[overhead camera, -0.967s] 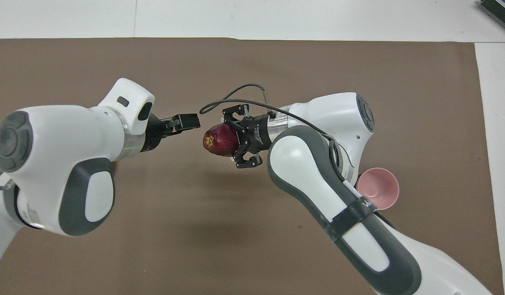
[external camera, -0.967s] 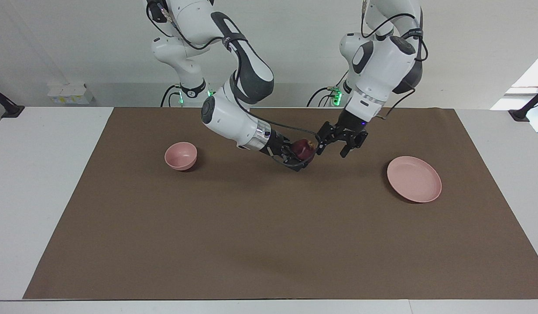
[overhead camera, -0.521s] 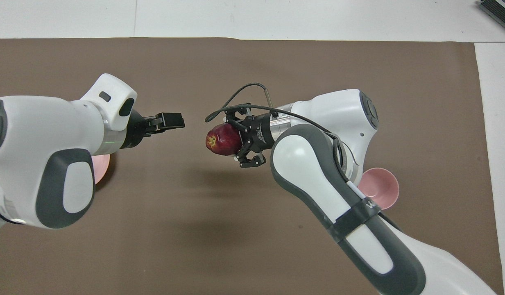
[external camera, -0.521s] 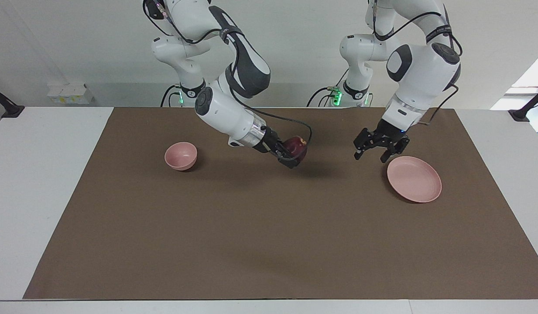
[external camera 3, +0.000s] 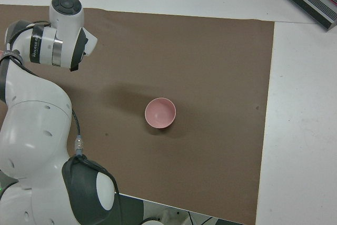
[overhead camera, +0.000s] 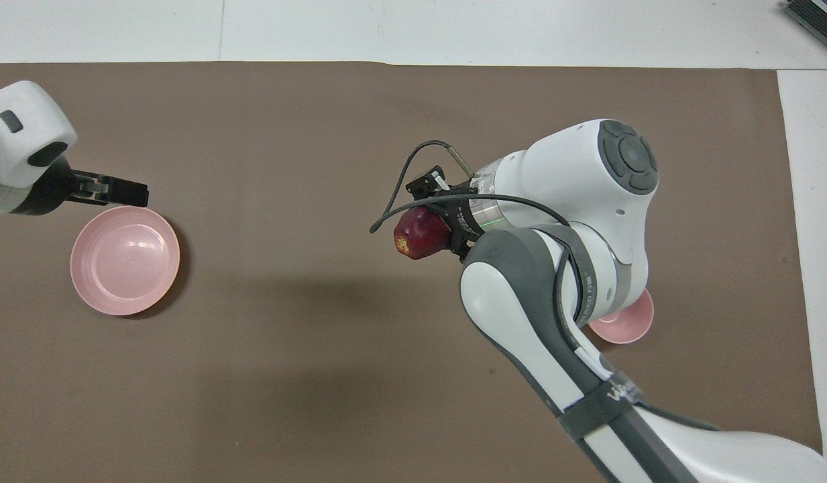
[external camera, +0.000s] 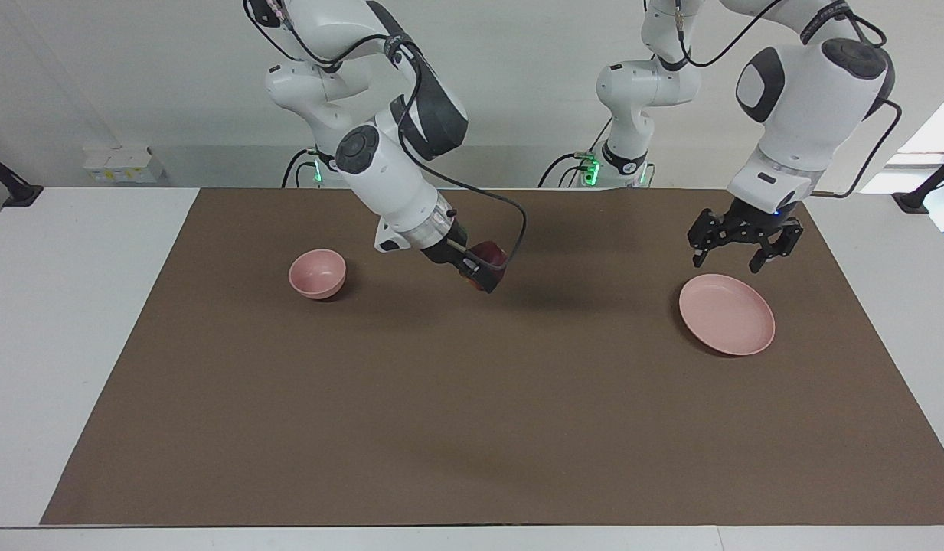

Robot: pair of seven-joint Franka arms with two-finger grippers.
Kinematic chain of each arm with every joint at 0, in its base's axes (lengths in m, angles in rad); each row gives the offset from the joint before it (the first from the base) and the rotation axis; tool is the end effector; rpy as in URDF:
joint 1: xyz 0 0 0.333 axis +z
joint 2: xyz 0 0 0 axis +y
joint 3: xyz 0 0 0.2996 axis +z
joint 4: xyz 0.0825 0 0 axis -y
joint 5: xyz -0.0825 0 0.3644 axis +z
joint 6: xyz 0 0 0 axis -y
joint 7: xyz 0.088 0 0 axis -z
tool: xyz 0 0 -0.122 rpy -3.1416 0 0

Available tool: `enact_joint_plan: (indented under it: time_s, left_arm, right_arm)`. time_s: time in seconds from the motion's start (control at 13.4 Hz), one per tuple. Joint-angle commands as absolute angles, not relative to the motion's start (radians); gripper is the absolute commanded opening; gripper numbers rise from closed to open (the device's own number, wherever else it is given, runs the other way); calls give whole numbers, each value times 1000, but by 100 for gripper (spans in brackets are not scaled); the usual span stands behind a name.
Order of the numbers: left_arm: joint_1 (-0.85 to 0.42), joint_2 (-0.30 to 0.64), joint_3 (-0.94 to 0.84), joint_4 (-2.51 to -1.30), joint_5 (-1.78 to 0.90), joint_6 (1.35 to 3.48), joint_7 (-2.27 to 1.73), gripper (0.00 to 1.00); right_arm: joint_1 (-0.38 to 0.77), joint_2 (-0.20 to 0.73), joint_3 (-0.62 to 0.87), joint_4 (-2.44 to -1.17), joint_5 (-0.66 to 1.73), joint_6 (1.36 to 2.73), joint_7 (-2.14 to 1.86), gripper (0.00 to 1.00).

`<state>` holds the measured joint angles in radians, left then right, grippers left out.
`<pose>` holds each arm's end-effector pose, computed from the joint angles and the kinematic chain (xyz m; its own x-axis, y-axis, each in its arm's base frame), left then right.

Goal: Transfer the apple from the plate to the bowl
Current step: 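Carry the apple with the right gripper while the left gripper withdraws, then lower the apple into the small pink bowl with the right gripper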

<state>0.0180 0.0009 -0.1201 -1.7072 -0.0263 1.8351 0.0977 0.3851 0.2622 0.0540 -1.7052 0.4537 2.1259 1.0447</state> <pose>0.5546 -0.0593 0.5545 0.9732 -0.1908 0.1285 -0.1942 -0.9809 0.0137 0.5640 0.2898 0.4356 0.6838 -0.6618 -0.3074 -0.7296 -0.6142 -0.3008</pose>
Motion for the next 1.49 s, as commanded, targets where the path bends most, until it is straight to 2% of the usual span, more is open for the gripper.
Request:
enact_joint_plan:
  time_s: [0.0, 0.15, 0.82, 1.41]
  left_arm:
    - [41, 21, -129, -1560, -3, 1671, 141, 100]
    - [57, 15, -129, -1523, -6, 1609, 144, 100]
    - [75, 3, -127, -1536, -11, 1620, 130, 100]
    - [75, -18, -129, -1525, -6, 1589, 127, 100]
  right_arm:
    - [344, 230, 58, -1706, 387, 2085, 938, 0]
    - [313, 224, 57, -1695, 356, 2057, 844, 0]
    - [218, 216, 58, -1670, 79, 1999, 445, 0]
    - [108, 169, 58, -1672, 20, 1922, 154, 0]
